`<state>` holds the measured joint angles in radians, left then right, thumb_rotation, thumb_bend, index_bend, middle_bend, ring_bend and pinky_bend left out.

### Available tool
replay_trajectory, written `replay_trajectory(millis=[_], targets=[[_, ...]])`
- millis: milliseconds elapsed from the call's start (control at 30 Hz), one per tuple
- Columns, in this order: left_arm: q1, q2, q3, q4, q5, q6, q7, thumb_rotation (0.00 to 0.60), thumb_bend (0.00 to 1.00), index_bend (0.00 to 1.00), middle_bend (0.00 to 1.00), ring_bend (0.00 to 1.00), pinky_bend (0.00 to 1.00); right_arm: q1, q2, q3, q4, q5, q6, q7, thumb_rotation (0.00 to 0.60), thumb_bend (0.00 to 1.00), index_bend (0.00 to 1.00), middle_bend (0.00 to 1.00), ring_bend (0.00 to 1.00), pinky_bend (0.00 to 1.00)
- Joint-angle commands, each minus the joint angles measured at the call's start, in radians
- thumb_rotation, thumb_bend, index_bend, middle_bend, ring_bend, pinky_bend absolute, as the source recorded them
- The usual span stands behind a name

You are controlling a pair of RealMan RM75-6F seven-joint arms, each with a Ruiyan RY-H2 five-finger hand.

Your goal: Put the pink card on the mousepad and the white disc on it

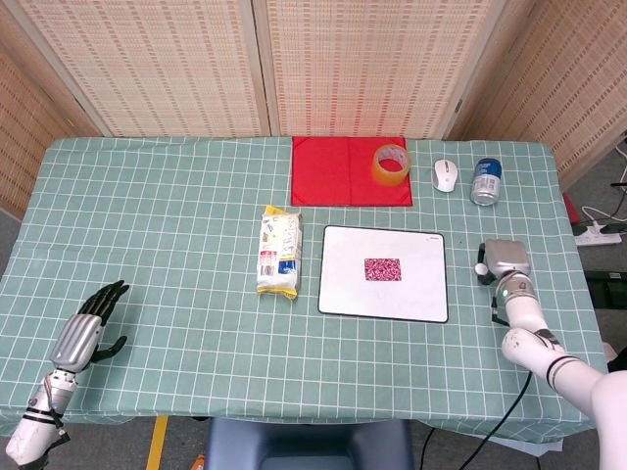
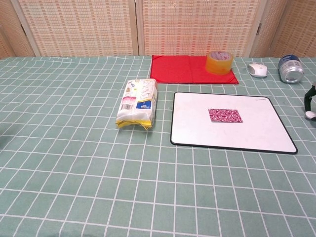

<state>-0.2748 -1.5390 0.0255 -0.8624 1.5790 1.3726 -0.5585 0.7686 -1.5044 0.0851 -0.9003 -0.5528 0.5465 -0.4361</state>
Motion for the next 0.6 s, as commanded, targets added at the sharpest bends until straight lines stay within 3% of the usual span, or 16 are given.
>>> replay_trajectory(millis=[33,267,467,600], targets=[[-0.001,0.000,0.000,0.000,0.000,-0.001,0.001,0.600,0.28,0.00,0.00,0.00,0.13,0.013,0.037,0.015,-0.086,-0.028,0.041,0.001,0.600,0.32,0.49,1.00,1.00,1.00],[0.002,0.001,-0.002,0.000,-0.001,0.007,0.001,0.600,0.28,0.00,0.00,0.00,0.13,0.109,0.072,0.056,-0.340,-0.017,0.153,-0.094,0.600,0.32,0.49,1.00,1.00,1.00],[0.004,0.001,-0.005,0.008,-0.005,0.007,-0.008,0.600,0.28,0.00,0.00,0.00,0.13,0.199,0.020,0.053,-0.428,0.084,0.223,-0.216,0.600,0.32,0.50,1.00,1.00,1.00],[0.007,0.002,-0.007,0.009,-0.005,0.018,-0.020,0.600,0.28,0.00,0.00,0.00,0.13,0.237,-0.020,0.044,-0.430,0.148,0.252,-0.269,0.600,0.32,0.50,1.00,1.00,1.00]])
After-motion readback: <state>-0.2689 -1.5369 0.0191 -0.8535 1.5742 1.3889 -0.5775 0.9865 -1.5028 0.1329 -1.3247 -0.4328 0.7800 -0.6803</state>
